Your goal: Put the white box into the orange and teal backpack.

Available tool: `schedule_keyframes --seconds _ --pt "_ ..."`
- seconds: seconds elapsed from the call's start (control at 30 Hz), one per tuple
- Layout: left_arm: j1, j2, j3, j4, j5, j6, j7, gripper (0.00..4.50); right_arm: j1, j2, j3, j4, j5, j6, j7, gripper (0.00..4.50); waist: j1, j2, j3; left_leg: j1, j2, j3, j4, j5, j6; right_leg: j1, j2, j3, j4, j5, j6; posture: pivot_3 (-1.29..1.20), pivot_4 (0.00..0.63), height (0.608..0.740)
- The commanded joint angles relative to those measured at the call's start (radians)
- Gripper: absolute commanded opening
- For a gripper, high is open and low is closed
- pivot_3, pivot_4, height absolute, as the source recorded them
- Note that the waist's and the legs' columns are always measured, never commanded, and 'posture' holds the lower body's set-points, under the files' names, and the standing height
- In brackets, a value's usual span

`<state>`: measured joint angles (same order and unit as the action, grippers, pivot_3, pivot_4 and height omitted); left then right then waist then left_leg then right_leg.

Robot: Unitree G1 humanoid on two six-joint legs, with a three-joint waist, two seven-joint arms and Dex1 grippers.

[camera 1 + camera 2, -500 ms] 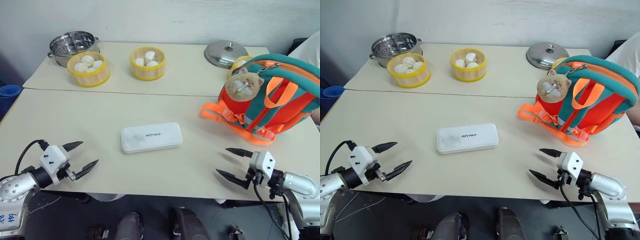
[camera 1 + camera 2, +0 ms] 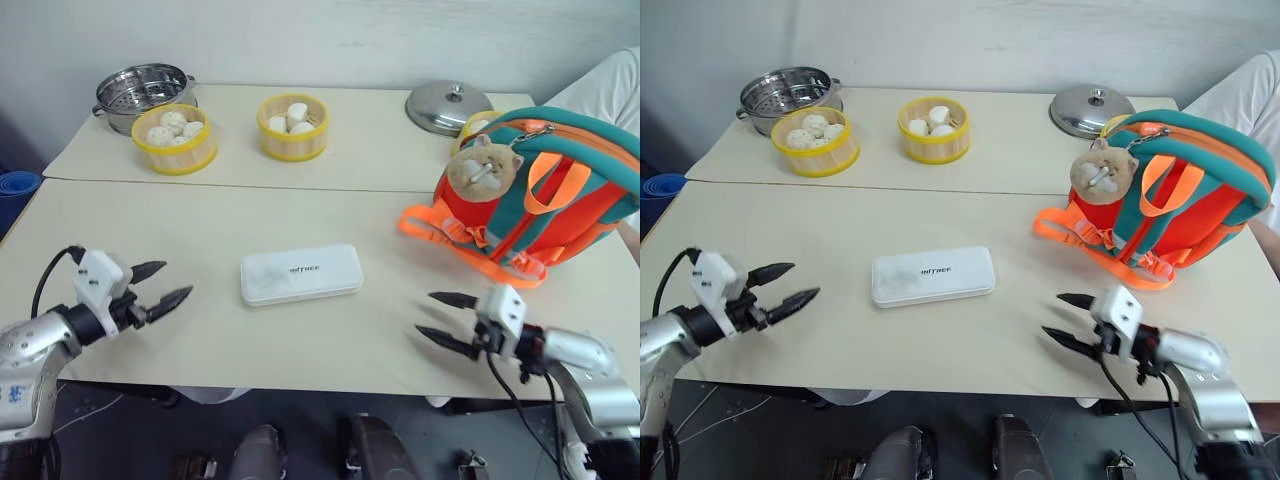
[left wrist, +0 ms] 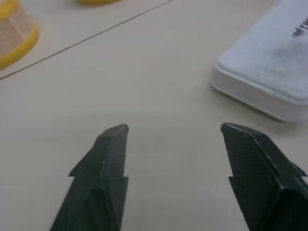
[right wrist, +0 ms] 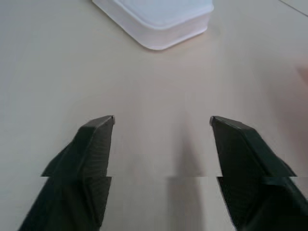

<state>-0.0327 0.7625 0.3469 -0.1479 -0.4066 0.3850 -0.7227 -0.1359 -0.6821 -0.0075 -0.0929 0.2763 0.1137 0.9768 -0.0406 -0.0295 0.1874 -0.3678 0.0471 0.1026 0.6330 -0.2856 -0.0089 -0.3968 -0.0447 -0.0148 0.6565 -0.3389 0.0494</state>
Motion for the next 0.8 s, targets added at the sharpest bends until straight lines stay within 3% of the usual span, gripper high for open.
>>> schedule_keyframes --seconds 0.03,0.2,0.23,0.53,0.8 --pt "-0.012 -0.031 -0.067 -0.057 0.03 0.059 0.059 1.92 -0.068 0.039 0.061 0.01 -0.085 0.022 -0.076 1.7 0.002 0.0 0.0 0.0 0.0 0.0 0.0 0.0 0.0 0.0 0.0 0.0 0.0 0.0 0.0 0.0 0.15 0.74" --pt "-0.059 -0.074 -0.149 -0.036 0.044 0.09 0.069 0.42 -0.22 0.14 0.126 0.143 -0.164 0.012 -0.157 0.04 0.005 0.0 0.0 -0.003 0.0 0.0 0.001 0.0 -0.002 -0.002 0.0 -0.001 0.0 0.0 0.0 0.0 0.15 0.74" --pt "-0.071 -0.079 -0.159 -0.024 0.054 0.087 0.075 0.07 -0.244 0.156 0.136 0.163 -0.175 0.0 -0.165 0.0 0.005 0.0 0.0 -0.003 0.0 0.0 0.002 0.0 -0.001 -0.002 0.0 -0.001 0.0 0.0 0.0 0.0 0.15 0.74" --pt "-0.165 -0.152 -0.219 0.021 0.058 0.107 0.074 0.02 -0.305 0.245 0.168 0.184 -0.195 -0.018 -0.193 0.0 0.007 0.0 0.0 -0.003 0.0 0.001 0.003 0.001 -0.003 -0.002 0.0 -0.001 0.002 0.0 0.0 0.0 0.15 0.74" --pt "-0.163 -0.164 -0.237 0.0 0.033 0.118 0.024 0.02 -0.201 0.182 0.147 -0.034 -0.151 0.087 -0.132 0.0 0.009 0.0 0.0 -0.003 0.0 0.0 0.003 0.0 -0.002 -0.002 0.0 -0.001 0.002 0.0 0.0 0.0 0.15 0.74"
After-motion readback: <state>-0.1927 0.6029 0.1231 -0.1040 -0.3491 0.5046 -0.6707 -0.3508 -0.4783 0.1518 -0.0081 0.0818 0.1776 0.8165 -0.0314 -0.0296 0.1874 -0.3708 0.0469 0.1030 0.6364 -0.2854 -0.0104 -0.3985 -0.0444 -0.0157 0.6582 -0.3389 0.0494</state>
